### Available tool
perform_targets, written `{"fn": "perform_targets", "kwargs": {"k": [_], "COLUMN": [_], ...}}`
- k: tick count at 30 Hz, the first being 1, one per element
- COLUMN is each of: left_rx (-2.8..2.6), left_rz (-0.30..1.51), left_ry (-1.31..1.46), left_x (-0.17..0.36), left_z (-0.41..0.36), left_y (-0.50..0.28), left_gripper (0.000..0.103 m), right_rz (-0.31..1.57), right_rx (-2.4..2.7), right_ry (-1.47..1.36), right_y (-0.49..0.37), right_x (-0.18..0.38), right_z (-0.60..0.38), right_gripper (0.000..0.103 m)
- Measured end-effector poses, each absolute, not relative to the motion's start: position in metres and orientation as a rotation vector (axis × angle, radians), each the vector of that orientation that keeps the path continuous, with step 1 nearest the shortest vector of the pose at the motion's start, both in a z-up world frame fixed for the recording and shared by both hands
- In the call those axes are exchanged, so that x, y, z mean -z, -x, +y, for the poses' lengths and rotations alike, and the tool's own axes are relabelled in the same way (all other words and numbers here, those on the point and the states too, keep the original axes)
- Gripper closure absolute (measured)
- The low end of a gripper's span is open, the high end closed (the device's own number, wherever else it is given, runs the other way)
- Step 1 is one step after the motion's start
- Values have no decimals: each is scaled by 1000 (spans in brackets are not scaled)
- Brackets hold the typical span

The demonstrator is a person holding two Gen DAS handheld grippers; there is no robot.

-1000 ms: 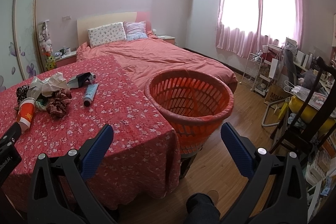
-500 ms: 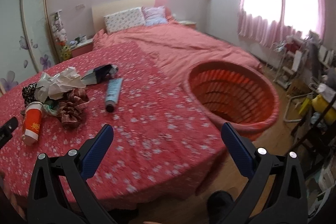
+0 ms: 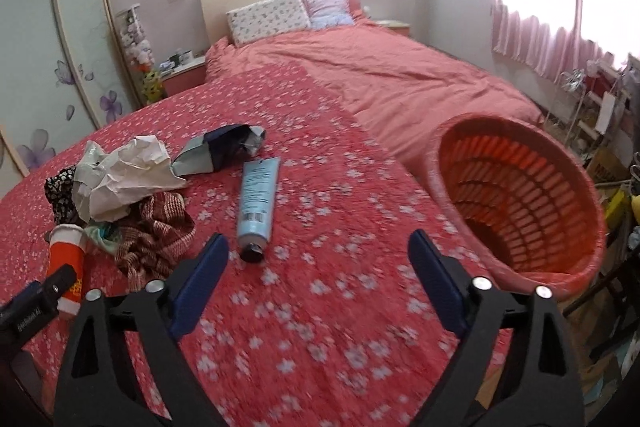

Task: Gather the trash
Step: 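Grasp the red-and-white paper cup with the left tool while the right tool grasps the light blue tube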

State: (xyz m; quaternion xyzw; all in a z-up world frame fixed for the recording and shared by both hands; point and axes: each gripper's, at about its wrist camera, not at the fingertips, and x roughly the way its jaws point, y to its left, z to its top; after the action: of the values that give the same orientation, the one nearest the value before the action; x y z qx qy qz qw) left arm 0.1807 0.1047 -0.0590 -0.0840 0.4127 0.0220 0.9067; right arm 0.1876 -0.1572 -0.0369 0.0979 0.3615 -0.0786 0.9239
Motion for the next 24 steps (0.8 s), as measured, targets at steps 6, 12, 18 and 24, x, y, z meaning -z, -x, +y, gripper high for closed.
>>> {"fn": "perform_targets", "kwargs": {"k": [6, 12, 18, 24], "left_rx": [-29, -5, 11, 21], "left_rz": [873, 896, 893, 894], "left_ry": [187, 195, 214, 218], "left_x": [65, 71, 71, 71], "left_z": [107, 106, 109, 115], "left_y": [-186, -191, -195, -197], "left_gripper": [17, 26, 26, 26], "right_rz": [799, 845, 877, 873], "right_rx": [111, 56, 41, 45], "right_ry": [-245, -240, -212, -192], "right_y": [-210, -228, -240, -243], "right_x": [46, 57, 66, 66], "right_z": [-155, -141, -133, -131], "right_gripper": [39, 46, 53, 56]}}
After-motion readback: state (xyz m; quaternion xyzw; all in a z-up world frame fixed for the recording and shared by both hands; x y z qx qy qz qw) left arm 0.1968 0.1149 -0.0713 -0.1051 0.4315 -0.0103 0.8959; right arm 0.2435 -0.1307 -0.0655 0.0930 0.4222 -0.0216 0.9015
